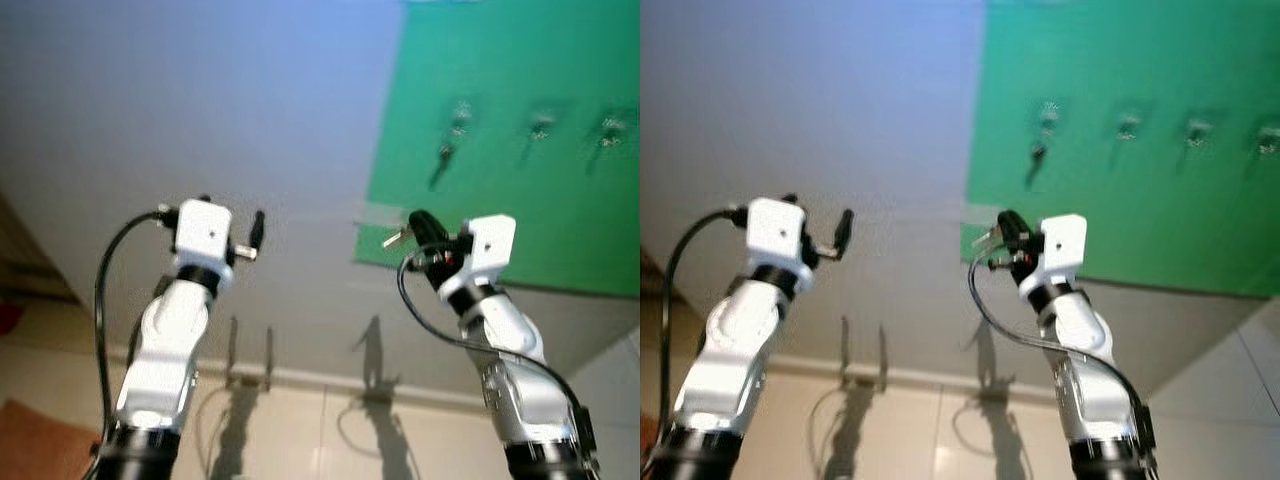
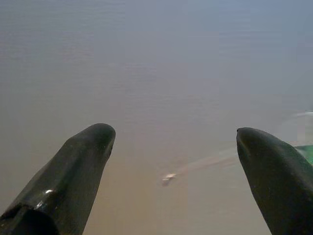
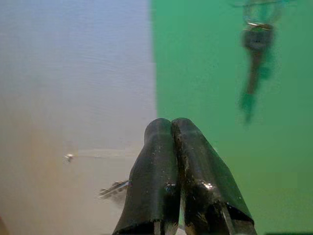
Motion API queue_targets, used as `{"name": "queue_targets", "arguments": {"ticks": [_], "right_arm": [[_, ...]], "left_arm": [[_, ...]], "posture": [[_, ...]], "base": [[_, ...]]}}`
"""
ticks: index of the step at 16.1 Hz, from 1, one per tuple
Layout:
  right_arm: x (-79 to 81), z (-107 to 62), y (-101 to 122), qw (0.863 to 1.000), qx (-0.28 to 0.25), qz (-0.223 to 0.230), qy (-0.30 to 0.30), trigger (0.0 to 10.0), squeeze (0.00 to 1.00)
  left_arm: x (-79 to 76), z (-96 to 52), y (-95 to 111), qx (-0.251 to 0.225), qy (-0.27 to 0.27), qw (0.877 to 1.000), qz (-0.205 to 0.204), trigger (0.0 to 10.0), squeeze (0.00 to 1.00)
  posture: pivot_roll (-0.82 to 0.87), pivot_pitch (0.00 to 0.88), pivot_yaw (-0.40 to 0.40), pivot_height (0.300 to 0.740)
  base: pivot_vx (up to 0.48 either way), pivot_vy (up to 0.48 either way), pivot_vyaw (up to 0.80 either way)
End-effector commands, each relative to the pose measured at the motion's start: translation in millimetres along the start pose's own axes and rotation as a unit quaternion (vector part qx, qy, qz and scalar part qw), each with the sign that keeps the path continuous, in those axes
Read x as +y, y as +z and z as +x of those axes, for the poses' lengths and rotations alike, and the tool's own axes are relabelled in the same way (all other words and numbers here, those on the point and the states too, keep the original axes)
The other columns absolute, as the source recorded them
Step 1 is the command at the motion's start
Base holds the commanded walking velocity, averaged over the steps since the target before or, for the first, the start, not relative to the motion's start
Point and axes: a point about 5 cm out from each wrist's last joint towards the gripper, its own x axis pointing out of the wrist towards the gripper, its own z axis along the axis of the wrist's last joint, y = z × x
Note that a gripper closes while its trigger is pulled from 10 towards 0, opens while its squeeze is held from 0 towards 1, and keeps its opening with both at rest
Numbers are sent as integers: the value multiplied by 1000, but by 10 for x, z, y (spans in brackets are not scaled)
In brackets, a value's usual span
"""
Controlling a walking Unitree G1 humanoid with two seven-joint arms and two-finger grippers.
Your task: Hang keys on a hook
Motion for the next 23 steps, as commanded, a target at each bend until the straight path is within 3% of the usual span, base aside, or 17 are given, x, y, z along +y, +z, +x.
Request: {"name": "queue_targets", "arguments": {"ticks": [1,13,23], "right_arm": [[-15,6,57,1000,-12,-9,-1,10000,0],[-33,-11,116,1000,-27,12,-5,10000,0],[66,41,194,998,-32,35,32,10000,0]], "left_arm": [[-4,3,29,-5,0,1000,7,10000,0],[-20,9,20,-4,-4,1000,16,10000,0],[-47,-42,76,-21,-23,999,14,10000,0]], "posture": [[-74,0,-26,740],[-77,0,-17,740],[-73,0,-35,740]], "base": [[0,-431,587],[0,-427,35],[0,0,0]]}}
